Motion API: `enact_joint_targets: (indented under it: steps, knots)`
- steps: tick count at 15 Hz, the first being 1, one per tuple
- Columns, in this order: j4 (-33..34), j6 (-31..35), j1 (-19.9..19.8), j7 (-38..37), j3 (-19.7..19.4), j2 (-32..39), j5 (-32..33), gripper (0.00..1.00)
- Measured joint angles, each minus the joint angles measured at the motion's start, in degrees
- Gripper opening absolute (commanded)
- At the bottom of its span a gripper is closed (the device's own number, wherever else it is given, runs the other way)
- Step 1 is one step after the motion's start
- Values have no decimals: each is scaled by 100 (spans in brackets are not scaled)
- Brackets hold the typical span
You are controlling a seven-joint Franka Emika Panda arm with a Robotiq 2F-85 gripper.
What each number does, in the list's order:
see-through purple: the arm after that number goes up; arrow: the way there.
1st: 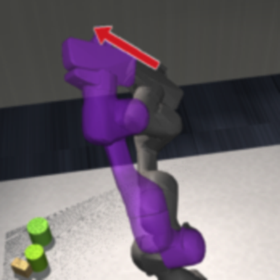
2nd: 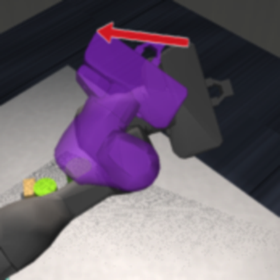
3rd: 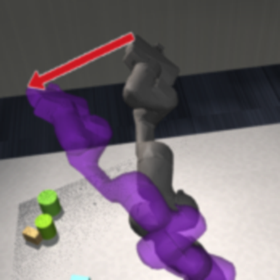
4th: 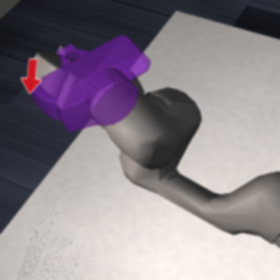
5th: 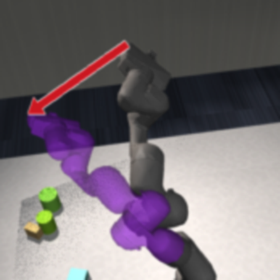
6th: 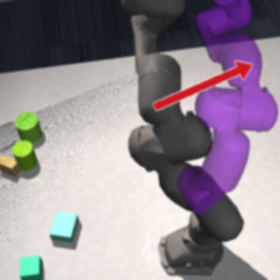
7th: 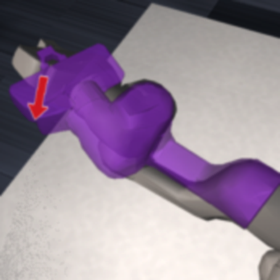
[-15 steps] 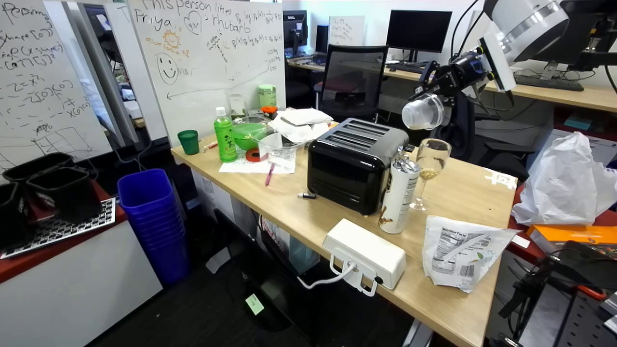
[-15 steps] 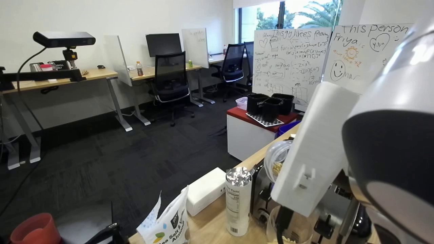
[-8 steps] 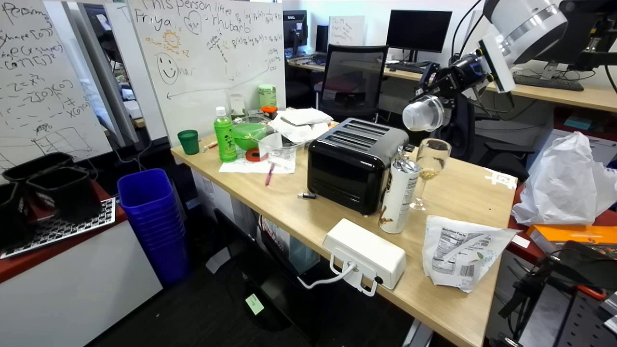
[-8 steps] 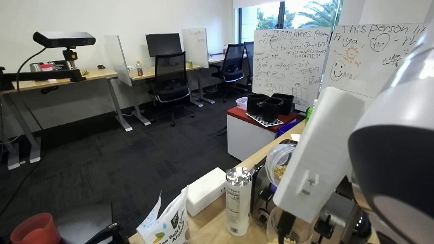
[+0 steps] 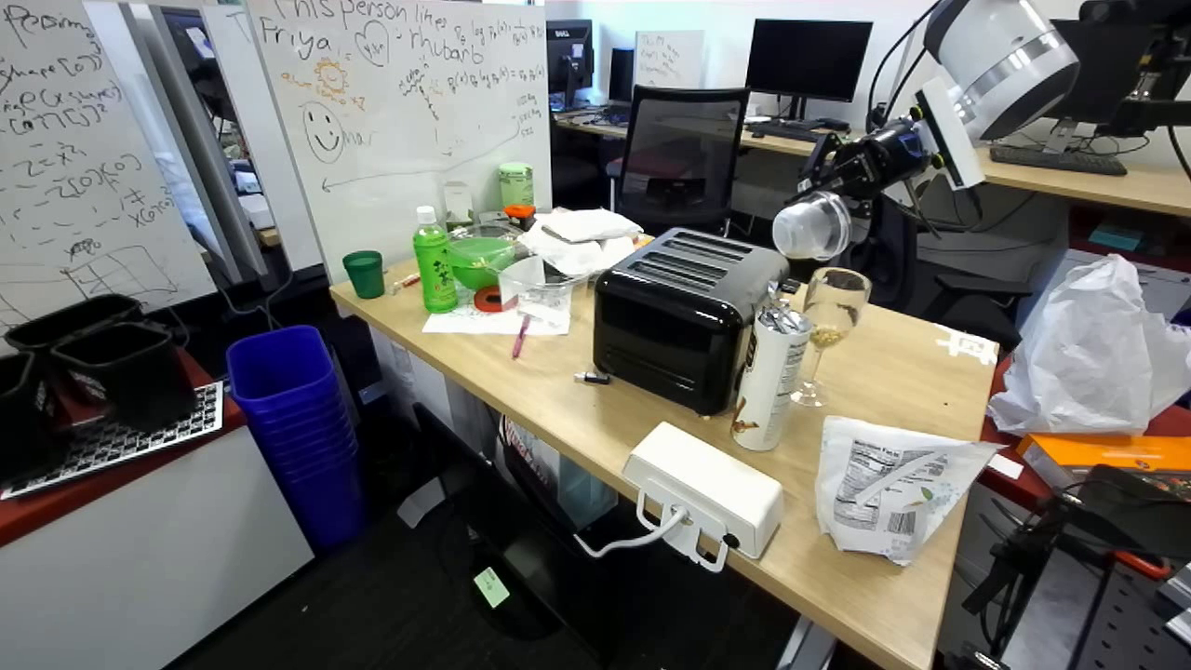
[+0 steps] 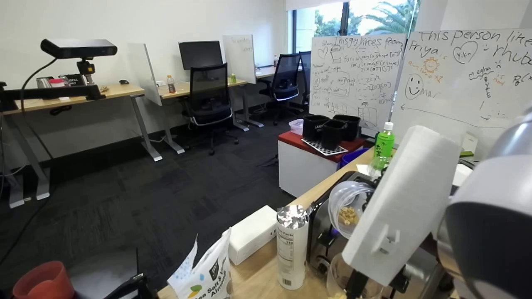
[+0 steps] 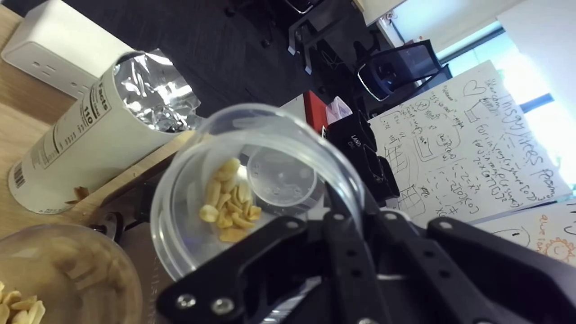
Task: Pour the contents of the bowl into the wine glass
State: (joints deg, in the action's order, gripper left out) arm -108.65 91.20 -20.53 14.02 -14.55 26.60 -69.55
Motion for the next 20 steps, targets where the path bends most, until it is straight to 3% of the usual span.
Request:
enact_joint_targets:
  steps: [20]
  knots:
    - [274,-657,-241,-9,-40,449,1,2]
